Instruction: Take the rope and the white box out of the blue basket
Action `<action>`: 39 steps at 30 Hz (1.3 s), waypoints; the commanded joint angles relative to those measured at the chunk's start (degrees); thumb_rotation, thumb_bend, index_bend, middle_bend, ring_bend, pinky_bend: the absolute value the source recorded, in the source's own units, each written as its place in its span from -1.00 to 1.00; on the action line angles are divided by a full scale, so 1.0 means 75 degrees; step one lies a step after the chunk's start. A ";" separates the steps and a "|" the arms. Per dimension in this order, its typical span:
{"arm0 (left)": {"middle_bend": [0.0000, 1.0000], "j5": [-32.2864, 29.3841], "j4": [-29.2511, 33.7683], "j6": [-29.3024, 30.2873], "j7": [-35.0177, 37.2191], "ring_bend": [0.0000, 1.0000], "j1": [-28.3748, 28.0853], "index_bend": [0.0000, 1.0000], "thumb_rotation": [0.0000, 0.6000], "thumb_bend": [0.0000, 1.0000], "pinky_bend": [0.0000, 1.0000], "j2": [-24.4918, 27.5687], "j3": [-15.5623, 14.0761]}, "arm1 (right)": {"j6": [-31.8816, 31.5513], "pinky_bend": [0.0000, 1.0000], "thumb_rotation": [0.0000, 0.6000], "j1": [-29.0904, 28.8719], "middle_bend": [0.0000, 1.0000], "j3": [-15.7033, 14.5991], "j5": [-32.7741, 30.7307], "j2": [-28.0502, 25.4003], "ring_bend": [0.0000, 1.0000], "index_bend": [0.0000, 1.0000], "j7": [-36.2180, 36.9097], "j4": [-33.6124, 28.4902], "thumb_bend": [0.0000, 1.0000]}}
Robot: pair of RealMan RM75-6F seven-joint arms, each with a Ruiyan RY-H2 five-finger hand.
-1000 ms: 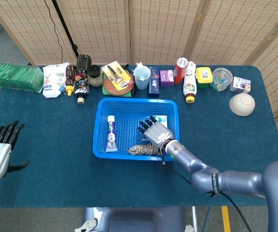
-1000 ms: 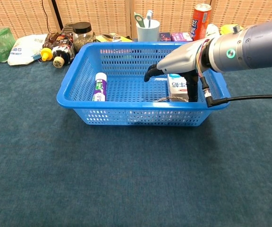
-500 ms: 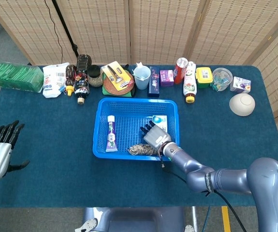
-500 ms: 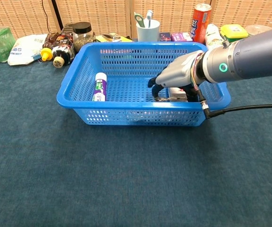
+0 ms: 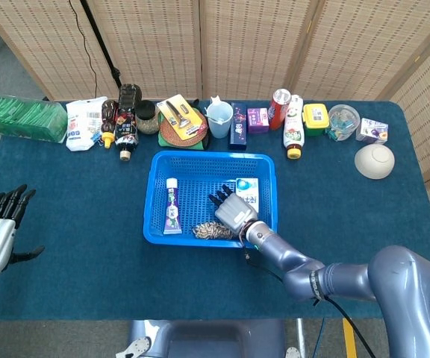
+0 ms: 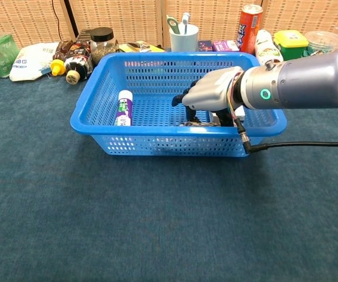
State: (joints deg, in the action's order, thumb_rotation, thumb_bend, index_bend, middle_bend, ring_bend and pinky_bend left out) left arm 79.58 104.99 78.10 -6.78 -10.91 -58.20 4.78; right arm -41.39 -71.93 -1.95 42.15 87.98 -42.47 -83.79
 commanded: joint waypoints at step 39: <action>-1.00 0.0726 -0.0247 0.0300 0.0706 -1.00 0.0227 -1.00 1.00 -0.84 -1.00 0.0165 -0.0336 | -0.3365 -1.00 1.00 0.2275 -0.98 0.1619 0.1621 -0.2370 -1.00 0.37 0.1703 -0.1576 -0.70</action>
State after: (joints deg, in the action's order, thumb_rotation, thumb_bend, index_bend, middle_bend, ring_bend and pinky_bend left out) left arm 84.99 103.16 80.34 -1.50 -9.22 -56.96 2.27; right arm -66.34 -56.09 9.86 55.88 71.60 -29.53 -95.22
